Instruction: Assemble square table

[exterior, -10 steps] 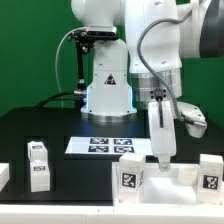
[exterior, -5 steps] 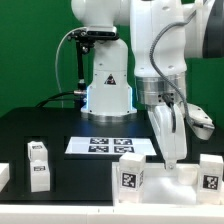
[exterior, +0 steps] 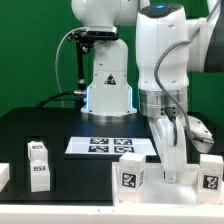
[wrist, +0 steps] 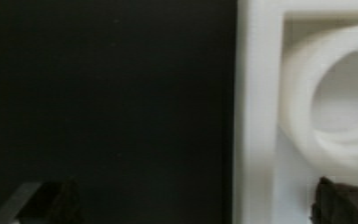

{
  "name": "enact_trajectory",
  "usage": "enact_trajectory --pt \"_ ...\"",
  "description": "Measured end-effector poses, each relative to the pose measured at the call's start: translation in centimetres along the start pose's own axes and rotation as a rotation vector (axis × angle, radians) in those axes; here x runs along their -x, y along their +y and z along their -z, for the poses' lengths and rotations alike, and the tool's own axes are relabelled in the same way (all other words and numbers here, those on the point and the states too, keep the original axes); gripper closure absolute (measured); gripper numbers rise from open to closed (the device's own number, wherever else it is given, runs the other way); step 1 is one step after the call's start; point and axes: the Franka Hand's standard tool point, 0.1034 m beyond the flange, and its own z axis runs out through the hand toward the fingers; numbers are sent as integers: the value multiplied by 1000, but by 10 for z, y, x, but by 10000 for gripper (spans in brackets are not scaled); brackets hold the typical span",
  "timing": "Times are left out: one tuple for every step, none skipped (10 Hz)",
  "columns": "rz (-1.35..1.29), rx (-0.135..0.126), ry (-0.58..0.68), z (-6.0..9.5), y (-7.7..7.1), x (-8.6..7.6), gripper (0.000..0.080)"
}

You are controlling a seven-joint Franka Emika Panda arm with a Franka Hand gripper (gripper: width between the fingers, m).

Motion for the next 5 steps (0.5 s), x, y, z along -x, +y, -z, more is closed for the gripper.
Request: enact_trajectory --pt "0 1 0 0 0 0 241" --pt "0 1 0 0 0 0 446" --pt "0 1 1 -1 0 0 446" --pt "0 1 1 -1 0 0 622" --pt "1 0 1 -1 0 0 622"
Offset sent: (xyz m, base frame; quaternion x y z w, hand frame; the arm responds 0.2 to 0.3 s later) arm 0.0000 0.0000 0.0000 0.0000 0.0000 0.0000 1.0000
